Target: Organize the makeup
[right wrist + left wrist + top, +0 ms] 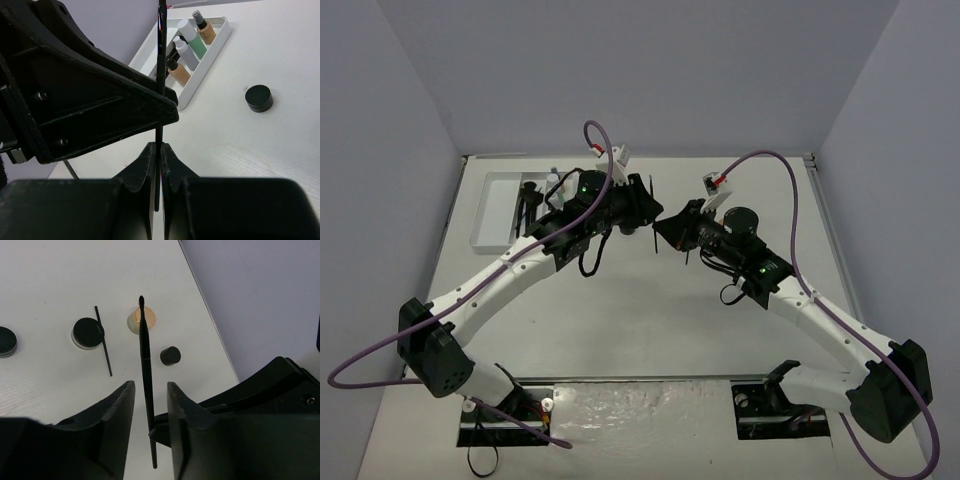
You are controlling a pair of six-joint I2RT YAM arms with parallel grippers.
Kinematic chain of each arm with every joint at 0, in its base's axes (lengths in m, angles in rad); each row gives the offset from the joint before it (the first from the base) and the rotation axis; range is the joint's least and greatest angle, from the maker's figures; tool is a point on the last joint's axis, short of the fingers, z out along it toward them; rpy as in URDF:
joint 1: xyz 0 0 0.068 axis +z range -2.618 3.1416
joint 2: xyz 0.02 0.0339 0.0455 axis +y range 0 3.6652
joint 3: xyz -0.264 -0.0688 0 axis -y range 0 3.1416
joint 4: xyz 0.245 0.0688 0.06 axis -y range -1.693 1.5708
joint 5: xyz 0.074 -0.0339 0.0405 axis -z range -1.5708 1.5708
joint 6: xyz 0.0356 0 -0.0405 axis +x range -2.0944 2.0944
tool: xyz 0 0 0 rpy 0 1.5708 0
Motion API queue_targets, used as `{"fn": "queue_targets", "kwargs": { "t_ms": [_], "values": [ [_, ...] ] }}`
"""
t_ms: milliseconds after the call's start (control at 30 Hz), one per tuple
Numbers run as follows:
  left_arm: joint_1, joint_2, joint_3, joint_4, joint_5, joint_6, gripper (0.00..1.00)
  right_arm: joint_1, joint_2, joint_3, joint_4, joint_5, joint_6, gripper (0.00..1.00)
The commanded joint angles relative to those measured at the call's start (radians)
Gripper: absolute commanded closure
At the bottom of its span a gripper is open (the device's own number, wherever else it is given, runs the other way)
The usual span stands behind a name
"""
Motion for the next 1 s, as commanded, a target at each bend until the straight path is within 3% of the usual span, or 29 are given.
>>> {"fn": "queue_targets", "kwargs": {
  "t_ms": [0,100,200,267,400,467,567,767,967],
  "values": [
    [-0.006,-0.006,0.061,0.105,0.021,-0.012,0.85,0.003,0.002,0.009,0.116,-0.020,0.014,1.00],
    [-0.006,-0.004,0.058,0.108,0.026,-0.009,1.00,0.003,0.003,0.010,0.114,-0.016,0.011,0.99],
    [-0.005,-0.005,0.061,0.090,0.022,0.004,1.00,0.003,0.006,0.016,0.103,-0.012,0.000,0.84],
    [-0.003,-0.011,0.066,0.064,0.014,0.032,1.00,0.003,0.007,0.022,0.094,-0.003,-0.003,0.63],
    [0.037,-0.028,0.104,-0.052,-0.037,0.113,1.00,-0.001,0.010,0.054,0.011,0.050,-0.055,0.33],
    [0.092,-0.034,0.126,-0.124,-0.051,0.144,1.00,-0.003,0.013,0.077,-0.054,0.092,-0.089,0.20],
    [0.214,-0.032,0.176,-0.249,-0.055,0.206,1.00,-0.006,0.010,0.093,-0.137,0.163,-0.128,0.09],
    [0.527,0.054,0.339,-0.451,0.004,0.424,1.00,-0.024,0.012,0.104,-0.265,0.269,-0.184,0.02],
    [0.675,0.257,0.458,-0.505,0.027,0.568,1.00,-0.059,0.009,0.078,-0.293,0.301,-0.194,0.02]
  ]
}}
